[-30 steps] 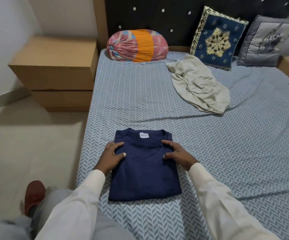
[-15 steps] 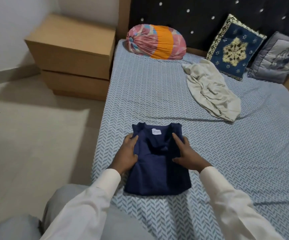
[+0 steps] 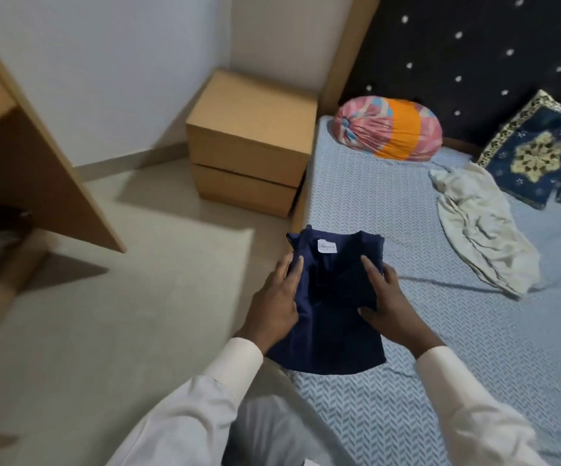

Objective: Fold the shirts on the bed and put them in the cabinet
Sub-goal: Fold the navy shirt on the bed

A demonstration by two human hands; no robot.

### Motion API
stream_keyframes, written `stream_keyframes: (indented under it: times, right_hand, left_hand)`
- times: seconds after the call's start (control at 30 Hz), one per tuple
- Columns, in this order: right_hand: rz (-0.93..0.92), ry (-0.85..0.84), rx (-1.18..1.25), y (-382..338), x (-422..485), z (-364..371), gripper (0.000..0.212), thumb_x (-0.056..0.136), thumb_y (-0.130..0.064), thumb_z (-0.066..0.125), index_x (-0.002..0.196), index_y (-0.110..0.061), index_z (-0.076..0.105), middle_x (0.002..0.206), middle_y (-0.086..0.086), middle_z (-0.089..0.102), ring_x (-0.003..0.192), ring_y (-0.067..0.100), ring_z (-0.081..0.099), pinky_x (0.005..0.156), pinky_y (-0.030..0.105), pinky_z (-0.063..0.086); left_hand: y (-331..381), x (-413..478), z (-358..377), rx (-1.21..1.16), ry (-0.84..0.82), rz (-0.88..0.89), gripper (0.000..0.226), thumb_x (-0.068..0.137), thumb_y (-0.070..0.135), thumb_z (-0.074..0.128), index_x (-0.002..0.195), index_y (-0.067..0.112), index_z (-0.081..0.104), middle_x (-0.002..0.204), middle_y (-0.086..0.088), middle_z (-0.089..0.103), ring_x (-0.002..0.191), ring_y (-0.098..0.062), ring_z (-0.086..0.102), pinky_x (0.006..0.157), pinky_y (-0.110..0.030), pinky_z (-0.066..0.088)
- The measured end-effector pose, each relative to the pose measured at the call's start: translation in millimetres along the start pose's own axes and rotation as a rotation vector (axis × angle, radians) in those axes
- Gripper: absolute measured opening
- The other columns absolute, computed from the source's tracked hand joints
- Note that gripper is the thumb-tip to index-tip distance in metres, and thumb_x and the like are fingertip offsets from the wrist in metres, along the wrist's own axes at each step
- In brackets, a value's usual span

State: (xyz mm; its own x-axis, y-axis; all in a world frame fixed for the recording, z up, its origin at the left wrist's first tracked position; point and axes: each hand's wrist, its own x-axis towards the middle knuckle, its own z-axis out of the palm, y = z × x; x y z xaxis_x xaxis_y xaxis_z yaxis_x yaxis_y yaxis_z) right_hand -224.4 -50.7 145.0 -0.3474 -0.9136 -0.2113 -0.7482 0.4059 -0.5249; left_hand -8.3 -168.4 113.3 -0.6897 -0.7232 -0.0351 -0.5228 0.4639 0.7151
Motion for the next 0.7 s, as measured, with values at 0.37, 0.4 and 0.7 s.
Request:
stream_keyframes:
  times: [0.37,0.4,0.7]
  right_hand:
    - [-0.285,-0.094,0.093,-253,19,-75,0.094,0.084,0.002,0.058,0.155,-0.032,0.008,0.155,-0.003,0.011,0.134,0.032,0.039,0.098,0.038,0.046]
    - [-0.316,-0.102,0.093,-276,26,-78,0.093,0.085,0.001,0.058,0.156,-0.032,0.007,0.155,-0.005,0.01,0.136,0.03,0.035,0.099,0.033,0.044]
    - [-0.61,-0.156,0.059,-462,90,-83,0.095,0.086,-0.003,0.06,0.155,-0.037,0.005,0.158,-0.002,0.008,0.127,0.033,0.047,0.094,0.028,0.045]
  left_hand:
    - [52,-62,-239,0.2,0.242,-0.234,0.082,0.091,0.007,0.056,0.156,0.027,0.011,0.161,0.008,0.002,0.133,-0.018,0.043,0.085,-0.026,0.055]
    - [51,-66,-261,0.2,0.278,-0.25,0.081,0.092,0.007,0.057,0.156,0.027,0.011,0.161,0.008,0.003,0.131,-0.018,0.046,0.084,-0.024,0.055]
    - [8,-111,-416,0.196,0.673,-0.315,0.081,0.09,0.004,0.058,0.155,0.029,0.017,0.163,0.002,0.009,0.137,-0.022,0.042,0.092,-0.021,0.048]
